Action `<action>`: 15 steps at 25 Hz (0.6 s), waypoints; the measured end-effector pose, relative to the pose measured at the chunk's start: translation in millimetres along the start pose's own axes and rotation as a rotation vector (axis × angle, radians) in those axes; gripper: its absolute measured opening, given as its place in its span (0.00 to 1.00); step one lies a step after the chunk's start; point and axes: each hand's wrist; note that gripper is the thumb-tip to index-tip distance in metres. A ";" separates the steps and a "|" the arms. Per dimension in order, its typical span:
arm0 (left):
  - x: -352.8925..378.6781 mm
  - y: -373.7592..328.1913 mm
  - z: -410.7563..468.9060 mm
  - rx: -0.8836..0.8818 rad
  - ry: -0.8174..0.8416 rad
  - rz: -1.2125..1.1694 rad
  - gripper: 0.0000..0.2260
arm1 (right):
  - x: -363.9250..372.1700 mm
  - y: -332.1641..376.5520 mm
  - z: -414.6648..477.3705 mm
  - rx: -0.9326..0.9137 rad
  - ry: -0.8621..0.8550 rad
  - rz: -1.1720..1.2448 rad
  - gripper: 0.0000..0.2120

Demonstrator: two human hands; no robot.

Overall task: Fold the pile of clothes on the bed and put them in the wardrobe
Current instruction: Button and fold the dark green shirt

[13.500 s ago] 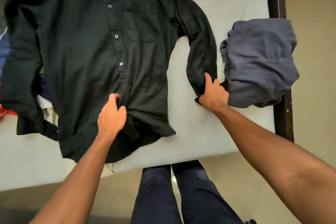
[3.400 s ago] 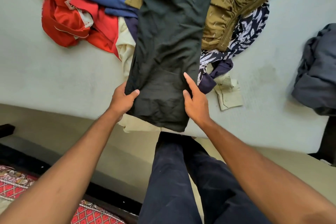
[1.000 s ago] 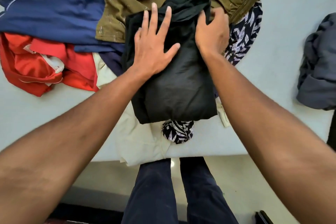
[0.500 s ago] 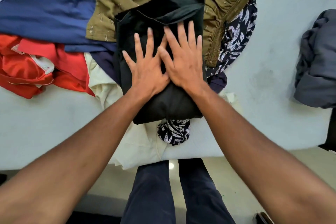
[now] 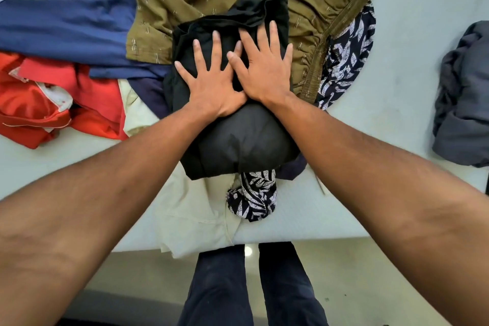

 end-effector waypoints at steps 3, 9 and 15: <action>-18.0 1.2 -31.0 0.006 -0.185 -0.062 0.39 | -30.4 4.7 -15.5 -0.025 -0.081 0.108 0.29; -4.9 5.3 -111.1 -0.059 -0.219 -0.098 0.31 | -59.1 4.9 -125.2 -0.089 -0.096 0.025 0.29; 44.7 9.4 -91.6 -0.068 -0.023 0.044 0.32 | -3.9 -25.3 -126.8 -0.018 0.252 -0.062 0.30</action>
Point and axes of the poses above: each hand's wrist, its own z-axis towards the middle knuckle, its own x-axis out of the palm, y = z × x, and after that the axes turned 13 degrees about -y, right-handed
